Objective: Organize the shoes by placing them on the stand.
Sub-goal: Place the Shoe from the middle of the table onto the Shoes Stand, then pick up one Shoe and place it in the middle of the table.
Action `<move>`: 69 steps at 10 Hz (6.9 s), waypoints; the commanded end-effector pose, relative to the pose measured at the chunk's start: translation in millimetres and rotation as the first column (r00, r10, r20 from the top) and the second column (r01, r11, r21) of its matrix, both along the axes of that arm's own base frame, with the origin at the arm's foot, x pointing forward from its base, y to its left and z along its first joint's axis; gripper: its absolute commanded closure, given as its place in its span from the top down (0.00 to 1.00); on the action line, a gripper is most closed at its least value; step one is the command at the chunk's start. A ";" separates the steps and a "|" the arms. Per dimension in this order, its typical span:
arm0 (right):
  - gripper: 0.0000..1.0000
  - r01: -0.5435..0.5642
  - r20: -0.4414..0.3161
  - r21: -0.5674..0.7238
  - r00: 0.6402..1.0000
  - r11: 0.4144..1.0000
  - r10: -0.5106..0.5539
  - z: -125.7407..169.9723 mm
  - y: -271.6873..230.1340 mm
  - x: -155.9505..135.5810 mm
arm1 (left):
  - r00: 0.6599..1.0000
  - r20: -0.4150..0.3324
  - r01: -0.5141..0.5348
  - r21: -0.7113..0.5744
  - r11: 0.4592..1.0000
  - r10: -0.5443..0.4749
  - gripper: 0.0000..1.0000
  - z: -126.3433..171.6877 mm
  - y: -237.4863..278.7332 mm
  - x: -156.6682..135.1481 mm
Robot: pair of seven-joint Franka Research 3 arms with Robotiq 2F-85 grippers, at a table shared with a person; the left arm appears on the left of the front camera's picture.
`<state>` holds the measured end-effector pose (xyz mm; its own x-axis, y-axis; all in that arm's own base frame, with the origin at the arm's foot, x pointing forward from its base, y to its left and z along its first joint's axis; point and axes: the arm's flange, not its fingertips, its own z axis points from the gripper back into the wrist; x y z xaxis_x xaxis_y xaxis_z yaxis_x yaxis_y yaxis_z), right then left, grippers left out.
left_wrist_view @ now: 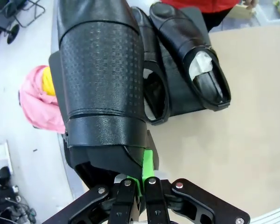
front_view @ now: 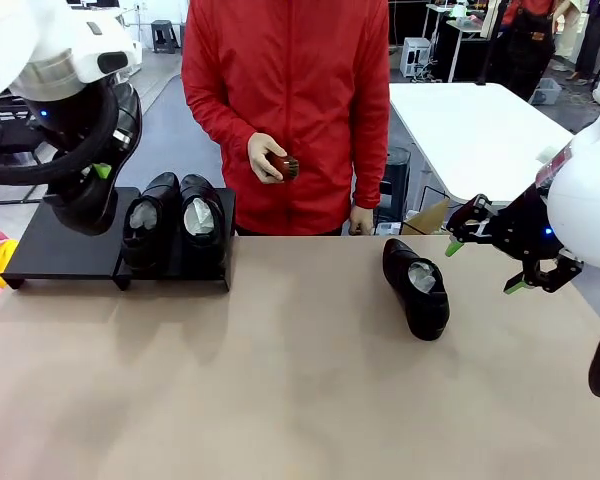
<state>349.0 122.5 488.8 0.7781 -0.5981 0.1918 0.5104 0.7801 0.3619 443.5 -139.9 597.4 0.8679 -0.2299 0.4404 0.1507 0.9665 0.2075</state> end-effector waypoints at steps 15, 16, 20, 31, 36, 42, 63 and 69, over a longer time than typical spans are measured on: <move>1.00 -0.023 0.002 0.026 1.000 0.999 0.023 0.0 -1.6 1.2 | 0.965 -0.017 -0.256 0.151 0.955 0.261 0.00 -83.9 128.7 129.3; 1.00 -0.023 0.002 0.026 1.000 0.999 0.023 0.0 -1.6 1.2 | 0.965 -0.008 -0.259 0.171 0.951 0.264 0.00 -95.1 132.2 139.0; 1.00 -0.023 0.002 0.026 1.000 0.999 0.023 0.0 -1.6 1.2 | 0.954 0.000 -0.295 0.198 0.935 0.301 0.00 -120.7 143.3 144.3; 1.00 -0.023 0.002 0.026 1.000 0.999 0.023 0.0 -1.6 1.2 | 0.948 0.051 -0.318 0.189 0.929 0.314 0.00 -159.6 147.3 137.5; 1.00 -0.023 0.002 0.026 1.000 0.999 0.023 0.0 -1.6 1.2 | 0.948 0.040 -0.316 0.207 0.926 0.314 0.46 -169.4 149.0 141.4; 1.00 -0.023 0.002 0.026 1.000 0.999 0.023 0.0 -1.6 1.2 | 0.927 0.086 -0.375 0.129 0.918 0.366 1.00 -154.7 150.3 129.0; 1.00 -0.023 0.002 0.026 1.000 0.999 0.023 0.0 -1.6 1.2 | 0.964 0.209 0.147 0.088 0.985 -0.163 1.00 -65.7 28.2 4.3; 1.00 -0.342 -0.077 -0.210 0.940 0.916 0.333 -4.8 35.0 86.9 | 0.945 -0.105 0.305 -0.055 0.951 -0.310 1.00 -79.4 6.5 -8.1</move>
